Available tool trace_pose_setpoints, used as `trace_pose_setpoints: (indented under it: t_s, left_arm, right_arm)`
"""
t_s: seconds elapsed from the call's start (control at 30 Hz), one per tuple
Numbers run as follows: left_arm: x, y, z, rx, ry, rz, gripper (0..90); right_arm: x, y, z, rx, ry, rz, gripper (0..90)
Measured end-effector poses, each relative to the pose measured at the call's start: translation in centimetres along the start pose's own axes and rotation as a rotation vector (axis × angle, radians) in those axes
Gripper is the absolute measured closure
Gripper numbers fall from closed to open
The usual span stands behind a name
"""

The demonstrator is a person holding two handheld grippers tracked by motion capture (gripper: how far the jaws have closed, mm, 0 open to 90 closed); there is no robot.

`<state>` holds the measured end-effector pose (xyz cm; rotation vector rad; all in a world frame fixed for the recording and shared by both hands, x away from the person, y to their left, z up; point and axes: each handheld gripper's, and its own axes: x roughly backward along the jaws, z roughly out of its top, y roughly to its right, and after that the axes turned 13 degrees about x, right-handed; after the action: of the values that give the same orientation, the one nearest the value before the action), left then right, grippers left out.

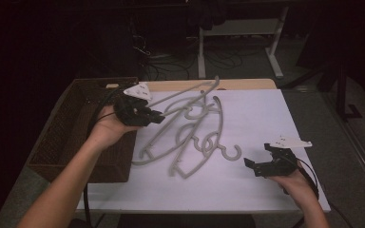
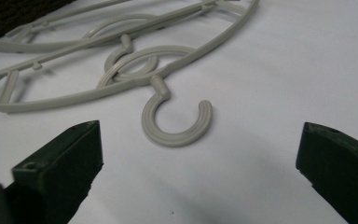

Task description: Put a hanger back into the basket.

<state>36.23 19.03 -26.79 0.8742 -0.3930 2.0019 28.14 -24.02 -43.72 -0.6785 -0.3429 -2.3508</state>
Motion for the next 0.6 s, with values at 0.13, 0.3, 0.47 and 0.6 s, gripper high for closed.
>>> trace_pose_setpoints:
  t_s: [0.13,0.3,0.47,0.6]
  left_arm:
    - [2.3,-1.4,-0.7,0.028,0.021,0.041,82.3]
    - [5.3,-3.4,-2.3,0.078,0.057,0.095,82.4]
    - [8.0,-5.3,-4.7,0.136,0.091,0.137,82.4]
    - [9.5,-6.6,-7.0,0.184,0.105,0.162,82.4]
  right_arm:
    - [-0.5,-0.1,0.0,0.005,-0.003,-0.004,0.0]
    - [-0.7,-0.1,-0.3,0.009,-0.018,-0.014,0.0]
    - [-0.9,0.2,-0.5,0.005,-0.03,-0.024,0.0]
    - [-0.9,0.2,-0.5,0.007,-0.029,-0.031,0.0]
